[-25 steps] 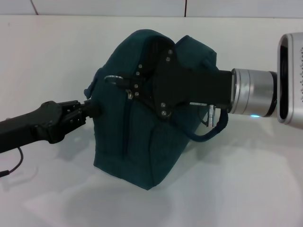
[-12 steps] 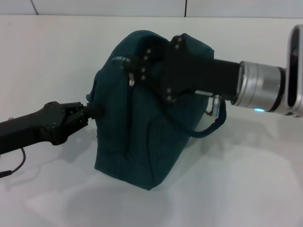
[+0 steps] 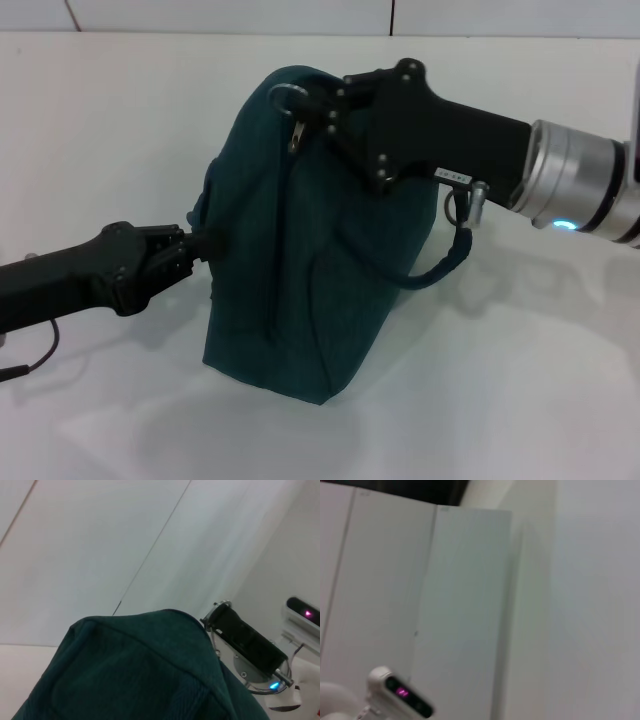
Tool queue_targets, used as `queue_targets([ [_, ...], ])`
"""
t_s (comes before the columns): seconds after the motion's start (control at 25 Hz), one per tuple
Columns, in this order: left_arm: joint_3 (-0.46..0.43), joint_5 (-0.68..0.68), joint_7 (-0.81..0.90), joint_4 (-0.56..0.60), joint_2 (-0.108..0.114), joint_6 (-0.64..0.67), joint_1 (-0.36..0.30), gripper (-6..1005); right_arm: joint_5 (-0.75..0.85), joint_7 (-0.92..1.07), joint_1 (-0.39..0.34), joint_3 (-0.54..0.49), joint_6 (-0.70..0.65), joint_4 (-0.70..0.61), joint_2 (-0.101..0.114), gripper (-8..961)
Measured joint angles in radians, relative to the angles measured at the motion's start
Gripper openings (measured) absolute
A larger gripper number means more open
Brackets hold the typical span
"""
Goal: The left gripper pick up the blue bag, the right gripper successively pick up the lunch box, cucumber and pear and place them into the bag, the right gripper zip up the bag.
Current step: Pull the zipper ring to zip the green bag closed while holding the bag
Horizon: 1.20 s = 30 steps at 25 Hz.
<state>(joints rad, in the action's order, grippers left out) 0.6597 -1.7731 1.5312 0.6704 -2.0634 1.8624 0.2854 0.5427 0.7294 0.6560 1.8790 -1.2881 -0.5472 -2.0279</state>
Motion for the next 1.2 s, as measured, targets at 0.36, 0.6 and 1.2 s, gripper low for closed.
queue_targets([
  [0.36, 0.0, 0.006, 0.0, -0.014, 0.011, 0.036, 0.004, 49, -0.076, 0.05, -0.019, 0.0, 0.008, 0.043, 0.0, 5],
  [0.6, -0.006, 0.009, 0.0, -0.014, 0.016, 0.069, 0.006, 50, -0.121, 0.05, -0.019, 0.0, 0.012, 0.07, 0.0, 5],
  [1.2, -0.055, 0.013, 0.007, -0.014, 0.024, 0.074, -0.005, 51, -0.187, 0.051, -0.025, -0.036, 0.149, 0.131, 0.0, 5],
])
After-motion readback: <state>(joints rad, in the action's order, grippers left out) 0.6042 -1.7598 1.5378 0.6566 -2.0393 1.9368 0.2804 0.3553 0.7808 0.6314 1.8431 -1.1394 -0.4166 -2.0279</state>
